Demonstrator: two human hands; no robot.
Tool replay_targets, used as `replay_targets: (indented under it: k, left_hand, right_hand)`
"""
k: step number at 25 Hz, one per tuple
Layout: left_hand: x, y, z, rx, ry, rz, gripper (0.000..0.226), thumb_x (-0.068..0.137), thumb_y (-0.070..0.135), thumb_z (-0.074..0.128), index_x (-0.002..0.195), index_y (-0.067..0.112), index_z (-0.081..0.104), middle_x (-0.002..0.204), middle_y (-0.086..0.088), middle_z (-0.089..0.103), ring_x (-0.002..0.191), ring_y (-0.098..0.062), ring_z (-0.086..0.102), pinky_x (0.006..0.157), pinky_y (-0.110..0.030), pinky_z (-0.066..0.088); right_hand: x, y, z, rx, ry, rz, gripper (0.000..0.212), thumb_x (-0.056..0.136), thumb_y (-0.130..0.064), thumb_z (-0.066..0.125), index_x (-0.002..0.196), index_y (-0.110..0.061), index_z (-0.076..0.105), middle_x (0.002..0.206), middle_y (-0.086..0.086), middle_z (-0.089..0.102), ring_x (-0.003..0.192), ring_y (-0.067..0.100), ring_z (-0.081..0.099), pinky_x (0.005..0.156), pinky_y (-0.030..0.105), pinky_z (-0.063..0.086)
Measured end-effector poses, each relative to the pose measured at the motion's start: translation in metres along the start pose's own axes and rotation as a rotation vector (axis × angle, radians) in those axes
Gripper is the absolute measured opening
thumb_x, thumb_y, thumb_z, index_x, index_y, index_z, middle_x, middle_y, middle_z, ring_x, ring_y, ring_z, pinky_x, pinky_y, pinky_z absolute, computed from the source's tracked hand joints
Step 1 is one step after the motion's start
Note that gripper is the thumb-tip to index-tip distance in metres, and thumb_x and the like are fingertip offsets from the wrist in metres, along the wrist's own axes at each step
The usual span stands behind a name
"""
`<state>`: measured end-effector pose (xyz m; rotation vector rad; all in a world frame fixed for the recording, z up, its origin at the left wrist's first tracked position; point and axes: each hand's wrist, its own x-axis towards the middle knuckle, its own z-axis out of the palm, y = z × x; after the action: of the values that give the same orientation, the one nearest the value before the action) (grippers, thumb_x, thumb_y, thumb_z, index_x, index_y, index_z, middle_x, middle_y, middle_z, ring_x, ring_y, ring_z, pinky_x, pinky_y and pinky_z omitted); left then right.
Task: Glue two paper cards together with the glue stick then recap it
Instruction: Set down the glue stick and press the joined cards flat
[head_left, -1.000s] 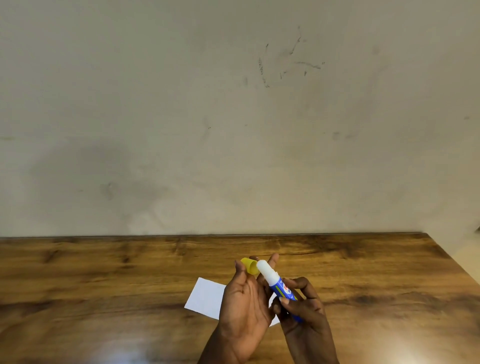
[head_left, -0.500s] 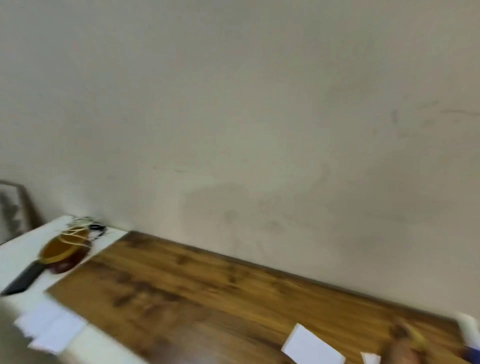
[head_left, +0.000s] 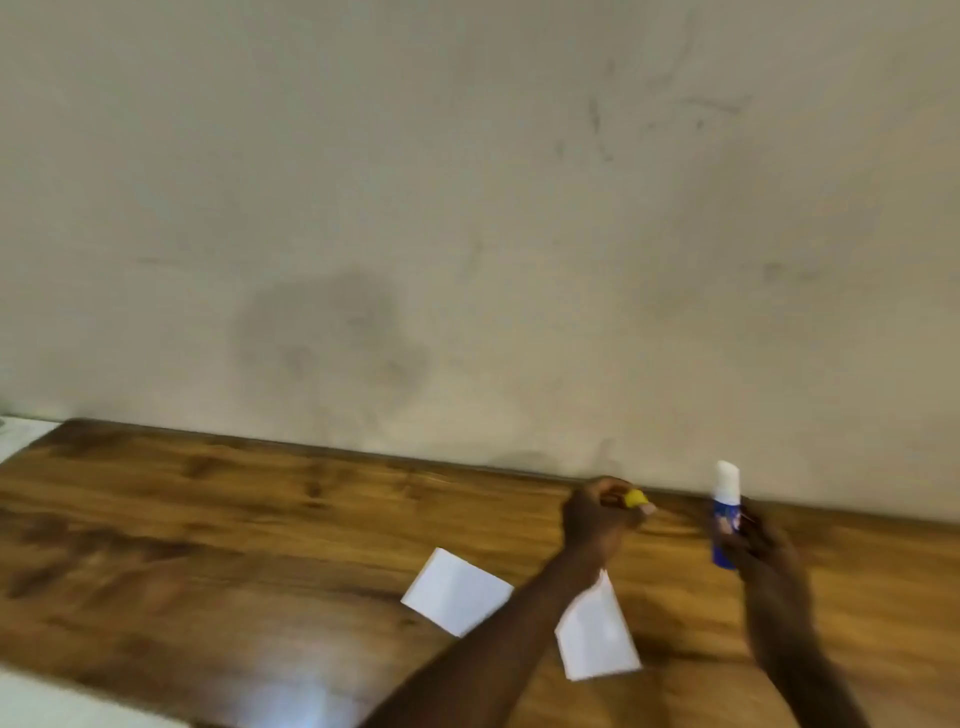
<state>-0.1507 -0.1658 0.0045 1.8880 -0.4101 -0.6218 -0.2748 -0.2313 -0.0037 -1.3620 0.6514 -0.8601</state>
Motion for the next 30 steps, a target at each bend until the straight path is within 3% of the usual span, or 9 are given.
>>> replay_targets:
  k: [2, 3, 6, 11, 18, 22, 25, 27, 30]
  left_hand:
    - [-0.003, -0.01, -0.001, 0.025, 0.007, 0.064, 0.028, 0.068, 0.011, 0.077, 0.094, 0.004, 0.067, 0.094, -0.015, 0.07, 0.08, -0.015, 0.057, 0.081, -0.036, 0.052]
    - [0.004, -0.017, -0.006, 0.066, 0.064, 0.093, 0.028, 0.068, 0.013, 0.077, 0.093, 0.007, 0.068, 0.095, -0.012, 0.07, 0.082, -0.019, 0.059, 0.081, -0.037, 0.051]
    - [0.007, -0.024, 0.014, 0.246, 0.009, 0.129, 0.027, 0.072, 0.017, 0.075, 0.098, 0.013, 0.067, 0.105, -0.007, 0.069, 0.097, -0.023, 0.061, 0.086, -0.039, 0.05]
    - [0.04, -0.035, 0.03, 0.404, -0.015, 0.161, 0.033, 0.078, 0.02, 0.069, 0.11, 0.015, 0.063, 0.116, -0.007, 0.065, 0.11, -0.024, 0.057, 0.092, -0.039, 0.044]
    - [0.06, -0.048, 0.049, 0.57, -0.029, 0.189, 0.032, 0.082, 0.023, 0.065, 0.114, 0.019, 0.061, 0.12, -0.006, 0.064, 0.117, -0.026, 0.051, 0.095, -0.039, 0.031]
    - [0.062, -0.047, 0.049, 0.61, -0.05, 0.21, 0.03, 0.081, 0.02, 0.066, 0.111, 0.019, 0.061, 0.118, -0.006, 0.064, 0.117, -0.025, 0.049, 0.094, -0.041, 0.029]
    - [0.062, -0.046, 0.044, 0.61, -0.12, 0.211, 0.044, 0.076, 0.019, 0.071, 0.118, 0.02, 0.057, 0.122, -0.005, 0.062, 0.12, -0.024, 0.047, 0.095, -0.042, 0.031]
    - [0.06, -0.044, 0.038, 0.59, -0.155, 0.204, 0.058, 0.072, 0.019, 0.074, 0.125, 0.022, 0.051, 0.126, -0.003, 0.059, 0.122, -0.023, 0.047, 0.097, -0.041, 0.034]
    - [0.052, -0.044, 0.019, 0.525, -0.133, 0.217, 0.064, 0.068, 0.019, 0.078, 0.126, 0.021, 0.05, 0.129, -0.003, 0.058, 0.12, -0.023, 0.05, 0.097, -0.038, 0.041]
  right_hand:
    - [0.01, 0.0, -0.013, -0.151, 0.084, -0.04, 0.028, 0.081, 0.003, 0.057, 0.108, 0.002, 0.054, 0.088, 0.008, 0.063, 0.062, -0.007, 0.059, 0.057, 0.008, 0.046]
    - [0.016, 0.006, -0.011, -0.212, 0.085, -0.048, 0.025, 0.08, 0.003, 0.058, 0.105, 0.001, 0.054, 0.093, 0.014, 0.061, 0.066, -0.001, 0.06, 0.058, 0.012, 0.048]
    - [0.035, 0.026, -0.006, -0.423, 0.082, -0.068, 0.024, 0.076, 0.002, 0.064, 0.098, 0.003, 0.054, 0.096, 0.02, 0.062, 0.075, 0.022, 0.058, 0.06, 0.024, 0.045]
    - [0.057, 0.058, -0.011, -0.641, 0.053, -0.079, 0.031, 0.07, 0.008, 0.068, 0.098, 0.005, 0.055, 0.094, 0.022, 0.067, 0.077, 0.028, 0.059, 0.057, 0.013, 0.038]
    - [0.066, 0.08, -0.021, -0.661, 0.053, -0.084, 0.04, 0.072, 0.004, 0.068, 0.109, 0.002, 0.053, 0.107, 0.022, 0.064, 0.085, 0.018, 0.055, 0.063, 0.015, 0.041]
    - [0.067, 0.082, -0.02, -0.656, 0.038, -0.087, 0.045, 0.074, 0.004, 0.066, 0.115, 0.003, 0.049, 0.114, 0.023, 0.061, 0.096, 0.029, 0.06, 0.073, 0.026, 0.045]
    - [0.066, 0.08, -0.021, -0.657, 0.005, -0.049, 0.051, 0.073, 0.003, 0.067, 0.12, 0.001, 0.046, 0.118, 0.023, 0.059, 0.104, 0.034, 0.059, 0.078, 0.027, 0.045]
    - [0.062, 0.078, -0.025, -0.621, -0.008, -0.007, 0.059, 0.072, 0.005, 0.068, 0.124, -0.001, 0.043, 0.122, 0.019, 0.057, 0.106, 0.03, 0.058, 0.079, 0.022, 0.045]
    - [0.047, 0.072, -0.028, -0.479, 0.091, 0.055, 0.069, 0.07, 0.009, 0.068, 0.13, -0.006, 0.038, 0.123, 0.009, 0.053, 0.102, 0.021, 0.055, 0.077, 0.021, 0.047]
